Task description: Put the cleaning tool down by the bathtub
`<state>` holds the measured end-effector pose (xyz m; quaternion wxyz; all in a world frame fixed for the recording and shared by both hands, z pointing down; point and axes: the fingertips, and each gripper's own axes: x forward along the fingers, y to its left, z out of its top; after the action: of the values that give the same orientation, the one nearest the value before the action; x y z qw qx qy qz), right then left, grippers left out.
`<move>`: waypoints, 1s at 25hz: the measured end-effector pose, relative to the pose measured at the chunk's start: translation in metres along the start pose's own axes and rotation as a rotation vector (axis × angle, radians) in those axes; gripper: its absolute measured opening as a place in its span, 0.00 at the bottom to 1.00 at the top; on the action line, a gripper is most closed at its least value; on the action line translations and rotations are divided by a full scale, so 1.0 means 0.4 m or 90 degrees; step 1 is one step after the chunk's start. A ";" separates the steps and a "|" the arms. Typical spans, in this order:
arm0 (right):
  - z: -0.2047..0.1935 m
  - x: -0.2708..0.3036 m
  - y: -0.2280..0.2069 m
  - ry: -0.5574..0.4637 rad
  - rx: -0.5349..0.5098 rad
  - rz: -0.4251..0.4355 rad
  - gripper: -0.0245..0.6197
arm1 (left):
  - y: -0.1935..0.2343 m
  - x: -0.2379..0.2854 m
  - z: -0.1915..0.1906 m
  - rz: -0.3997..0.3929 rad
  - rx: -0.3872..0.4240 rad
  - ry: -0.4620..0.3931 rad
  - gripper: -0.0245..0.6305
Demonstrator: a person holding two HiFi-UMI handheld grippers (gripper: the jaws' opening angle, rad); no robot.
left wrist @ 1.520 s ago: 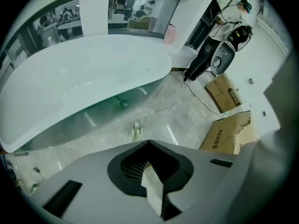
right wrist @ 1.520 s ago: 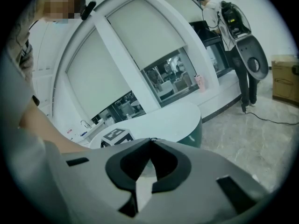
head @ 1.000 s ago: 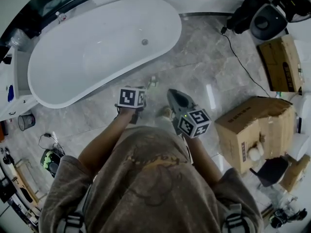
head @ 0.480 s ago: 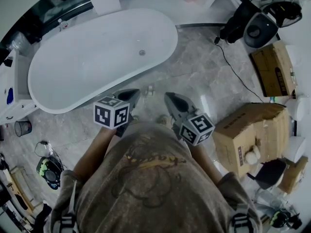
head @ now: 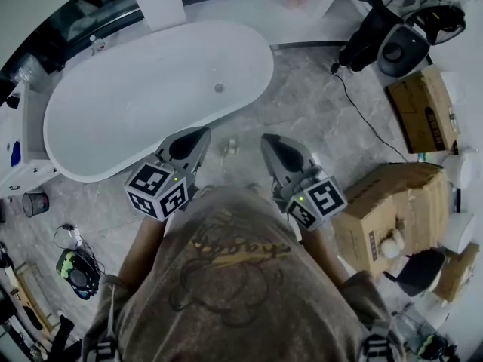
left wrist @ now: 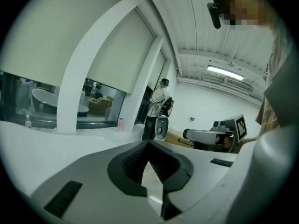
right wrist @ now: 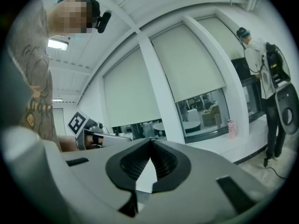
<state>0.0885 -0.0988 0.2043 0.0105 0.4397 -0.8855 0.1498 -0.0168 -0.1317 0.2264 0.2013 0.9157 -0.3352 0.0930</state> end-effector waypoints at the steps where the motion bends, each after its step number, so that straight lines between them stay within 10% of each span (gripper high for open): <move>1: 0.006 0.003 -0.001 -0.006 -0.002 0.002 0.04 | 0.000 0.002 0.004 -0.001 0.010 -0.002 0.04; 25: 0.024 0.001 0.028 -0.048 -0.016 0.035 0.03 | -0.022 -0.025 -0.020 0.020 0.060 -0.049 0.04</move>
<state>0.0803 -0.0954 0.1923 -0.0213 0.4200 -0.8990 0.1223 -0.0190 -0.1164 0.2277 0.1437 0.9216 -0.3524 0.0767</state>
